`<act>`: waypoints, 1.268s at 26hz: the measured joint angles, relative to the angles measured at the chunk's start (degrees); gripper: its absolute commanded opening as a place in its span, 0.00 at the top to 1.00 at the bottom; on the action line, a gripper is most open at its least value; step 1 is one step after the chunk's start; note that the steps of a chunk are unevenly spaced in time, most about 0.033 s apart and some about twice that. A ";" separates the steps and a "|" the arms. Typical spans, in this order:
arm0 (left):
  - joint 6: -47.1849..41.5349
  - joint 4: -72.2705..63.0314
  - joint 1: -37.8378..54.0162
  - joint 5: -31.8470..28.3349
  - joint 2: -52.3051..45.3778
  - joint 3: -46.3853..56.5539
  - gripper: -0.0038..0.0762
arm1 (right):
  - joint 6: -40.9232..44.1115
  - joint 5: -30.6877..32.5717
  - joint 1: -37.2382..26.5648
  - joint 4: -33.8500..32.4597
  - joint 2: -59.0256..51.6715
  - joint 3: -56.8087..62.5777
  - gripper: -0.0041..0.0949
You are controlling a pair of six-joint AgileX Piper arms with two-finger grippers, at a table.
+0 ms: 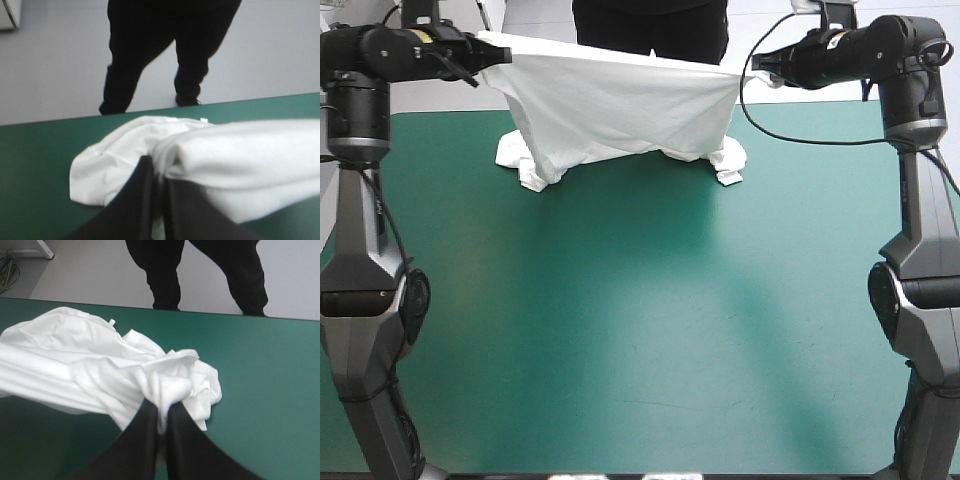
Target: Fold the cloth
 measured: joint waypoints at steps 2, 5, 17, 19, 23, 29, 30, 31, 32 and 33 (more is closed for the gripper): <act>0.89 -5.90 4.01 1.13 -1.82 3.27 0.96 | -0.36 0.00 -0.40 0.55 -1.17 5.98 0.97; 1.82 -6.69 4.81 1.13 -9.47 20.20 0.96 | -0.58 -0.04 2.56 -3.23 -6.34 24.14 0.97; 4.58 5.17 -3.55 -1.73 -42.52 82.40 0.96 | 0.32 -6.40 9.94 -9.94 -31.90 72.79 0.97; 4.58 5.17 -3.62 -1.79 -45.75 88.04 0.96 | 1.54 -7.49 11.05 -10.00 -35.52 78.23 0.97; 4.52 4.97 -3.62 -1.56 -53.05 98.79 0.96 | 4.44 -8.64 12.74 -9.63 -43.37 89.16 0.97; 3.29 4.83 -3.62 -0.77 -63.59 111.83 0.96 | 7.16 -8.96 13.02 -6.03 -53.55 102.34 0.97; 3.03 4.75 -3.62 -0.69 -65.33 112.91 0.96 | 7.46 -9.01 13.02 -5.69 -54.87 103.52 0.97; 2.84 4.73 -3.62 -0.57 -66.94 114.14 0.96 | 7.81 -9.01 13.02 -5.40 -56.71 104.98 0.97; 2.78 4.69 -3.62 -0.37 -68.44 114.64 0.96 | 7.96 -8.94 13.02 -5.16 -57.76 105.71 0.97; 2.78 4.62 -3.62 -0.21 -69.53 114.87 0.96 | 8.09 -8.86 13.02 -5.00 -58.88 106.21 0.97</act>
